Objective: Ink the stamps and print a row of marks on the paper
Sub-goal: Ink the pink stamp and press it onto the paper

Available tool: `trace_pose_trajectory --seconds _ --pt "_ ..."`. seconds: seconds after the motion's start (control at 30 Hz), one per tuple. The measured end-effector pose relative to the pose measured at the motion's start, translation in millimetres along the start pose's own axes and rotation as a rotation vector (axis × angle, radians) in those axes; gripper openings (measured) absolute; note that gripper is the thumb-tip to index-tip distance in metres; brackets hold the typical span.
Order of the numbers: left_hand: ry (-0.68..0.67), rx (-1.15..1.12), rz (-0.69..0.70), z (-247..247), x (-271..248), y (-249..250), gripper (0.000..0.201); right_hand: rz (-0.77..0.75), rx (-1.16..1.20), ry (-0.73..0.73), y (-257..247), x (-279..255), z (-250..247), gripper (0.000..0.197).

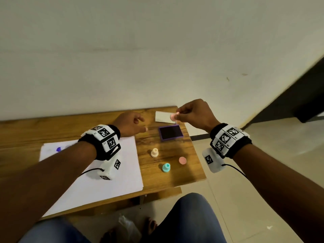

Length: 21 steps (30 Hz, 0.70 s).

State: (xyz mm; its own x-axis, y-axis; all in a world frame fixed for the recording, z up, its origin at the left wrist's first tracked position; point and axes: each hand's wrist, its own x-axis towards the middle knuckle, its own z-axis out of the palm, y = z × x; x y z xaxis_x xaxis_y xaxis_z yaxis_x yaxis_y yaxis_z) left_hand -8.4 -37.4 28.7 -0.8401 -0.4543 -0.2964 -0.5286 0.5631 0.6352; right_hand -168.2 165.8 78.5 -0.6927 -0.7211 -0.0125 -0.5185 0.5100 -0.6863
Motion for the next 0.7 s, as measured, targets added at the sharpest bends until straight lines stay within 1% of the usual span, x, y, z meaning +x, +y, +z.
trace_pose_trajectory --seconds 0.07,0.17,0.23,0.33,0.4,0.5,0.63,0.7 --pt "0.039 0.015 0.008 -25 -21 -15 0.039 -0.013 -0.013 -0.042 -18 2 13 0.032" --pt "0.079 0.099 -0.009 -54 -57 -43 0.028 -0.07 -0.031 -0.084 -51 7 37 0.026" --pt "0.07 0.209 -0.008 -66 -79 -68 0.028 -0.107 -0.053 -0.109 -75 11 58 0.025" --pt "0.042 0.307 -0.058 -75 -107 -106 0.034 -0.159 -0.105 -0.167 -109 14 92 0.02" --pt "0.018 0.335 -0.105 -76 -122 -129 0.042 -0.181 -0.14 -0.205 -127 17 117 0.018" --pt "-0.003 0.4 -0.179 -77 -138 -157 0.063 -0.181 -0.202 -0.261 -143 20 151 0.017" --pt "0.067 0.437 -0.25 -77 -155 -188 0.081 -0.165 -0.277 -0.293 -151 21 182 0.018" --pt "0.061 0.41 -0.282 -72 -161 -203 0.091 -0.164 -0.317 -0.298 -151 22 192 0.019"
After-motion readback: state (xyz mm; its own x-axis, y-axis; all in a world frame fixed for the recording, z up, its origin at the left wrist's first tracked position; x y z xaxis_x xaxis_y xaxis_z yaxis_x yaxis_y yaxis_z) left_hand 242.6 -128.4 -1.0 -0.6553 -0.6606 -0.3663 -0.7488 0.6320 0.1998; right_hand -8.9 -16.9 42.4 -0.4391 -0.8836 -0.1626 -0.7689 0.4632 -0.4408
